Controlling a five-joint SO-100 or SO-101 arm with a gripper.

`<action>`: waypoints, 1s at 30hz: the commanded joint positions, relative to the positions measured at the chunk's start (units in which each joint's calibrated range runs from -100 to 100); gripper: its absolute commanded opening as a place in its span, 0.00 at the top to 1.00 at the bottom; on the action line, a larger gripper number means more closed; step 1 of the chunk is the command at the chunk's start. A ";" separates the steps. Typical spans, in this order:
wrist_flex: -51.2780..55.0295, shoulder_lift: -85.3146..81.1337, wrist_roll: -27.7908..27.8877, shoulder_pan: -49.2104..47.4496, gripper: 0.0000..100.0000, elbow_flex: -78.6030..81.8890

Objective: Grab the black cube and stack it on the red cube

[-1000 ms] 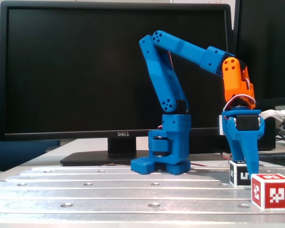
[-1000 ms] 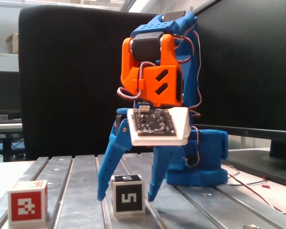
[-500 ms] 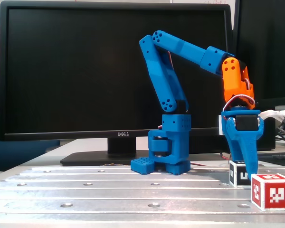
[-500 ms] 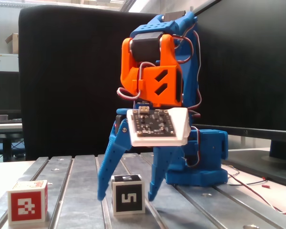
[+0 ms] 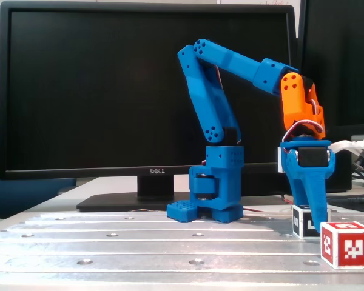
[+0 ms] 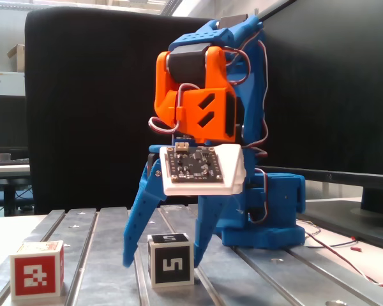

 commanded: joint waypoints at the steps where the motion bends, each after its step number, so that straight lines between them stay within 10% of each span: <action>1: 0.31 0.13 0.16 0.94 0.72 -1.94; 30: 0.31 0.05 0.11 0.28 0.81 -1.84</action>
